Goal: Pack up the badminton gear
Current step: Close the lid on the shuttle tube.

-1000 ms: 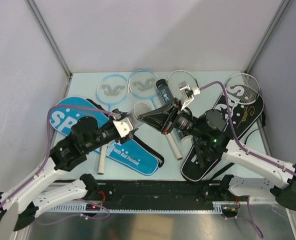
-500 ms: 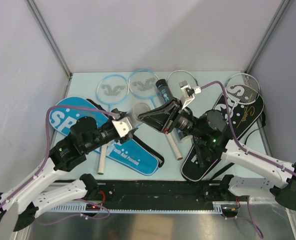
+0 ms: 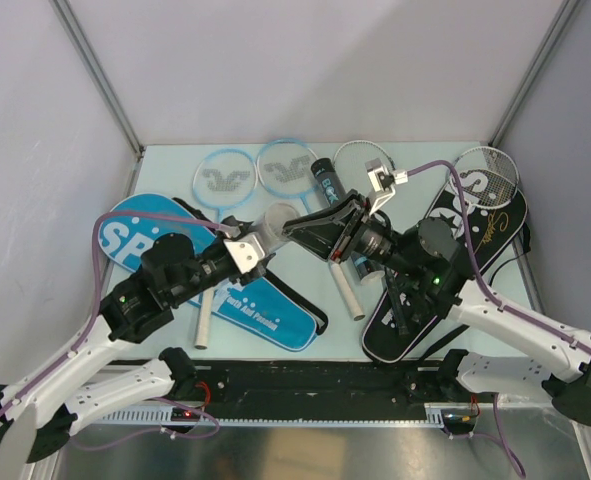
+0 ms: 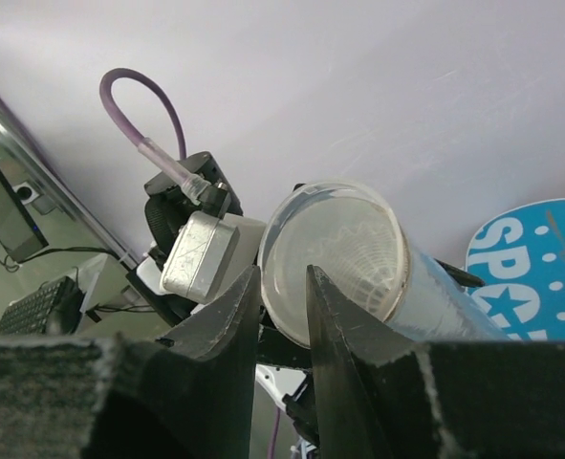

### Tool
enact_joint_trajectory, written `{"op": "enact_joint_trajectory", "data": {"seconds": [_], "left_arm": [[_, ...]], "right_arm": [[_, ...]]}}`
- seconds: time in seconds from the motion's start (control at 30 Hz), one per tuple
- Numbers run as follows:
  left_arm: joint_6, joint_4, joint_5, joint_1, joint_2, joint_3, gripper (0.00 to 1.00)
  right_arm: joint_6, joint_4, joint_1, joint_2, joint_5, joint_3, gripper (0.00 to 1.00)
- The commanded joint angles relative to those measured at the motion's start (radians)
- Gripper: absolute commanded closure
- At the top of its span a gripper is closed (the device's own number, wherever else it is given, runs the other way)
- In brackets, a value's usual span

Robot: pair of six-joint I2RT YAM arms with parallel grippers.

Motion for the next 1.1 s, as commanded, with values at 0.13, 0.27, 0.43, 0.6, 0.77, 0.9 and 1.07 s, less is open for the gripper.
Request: {"op": "enact_joint_trajectory", "data": {"seconds": [0.13, 0.27, 0.43, 0.6, 0.77, 0.9, 1.07], "left_arm": [[0.026, 0.125, 0.01, -0.002, -0.016, 0.006, 0.52], [0.027, 0.125, 0.015, -0.002, -0.012, 0.002, 0.52], [0.026, 0.125, 0.019, -0.003, -0.006, 0.001, 0.52], [0.029, 0.125, 0.013, -0.002, -0.004, 0.001, 0.52], [0.026, 0.125, 0.012, -0.002, 0.0, -0.001, 0.52], [0.03, 0.124, 0.004, -0.002, 0.001, -0.002, 0.52], [0.031, 0.124, 0.001, -0.002, 0.004, -0.003, 0.52]], "right_arm": [[-0.043, -0.081, -0.024, 0.02, -0.01, 0.093, 0.71], [-0.025, -0.067, -0.025, 0.046, -0.026, 0.113, 0.72], [-0.028, -0.064, -0.025, 0.044, -0.01, 0.13, 0.73], [-0.038, -0.069, -0.021, 0.037, -0.002, 0.142, 0.73], [-0.041, -0.061, -0.01, 0.041, 0.004, 0.152, 0.72], [-0.051, -0.062, 0.002, 0.041, 0.011, 0.159, 0.73], [-0.077, -0.09, 0.012, 0.039, 0.037, 0.177, 0.72]]}}
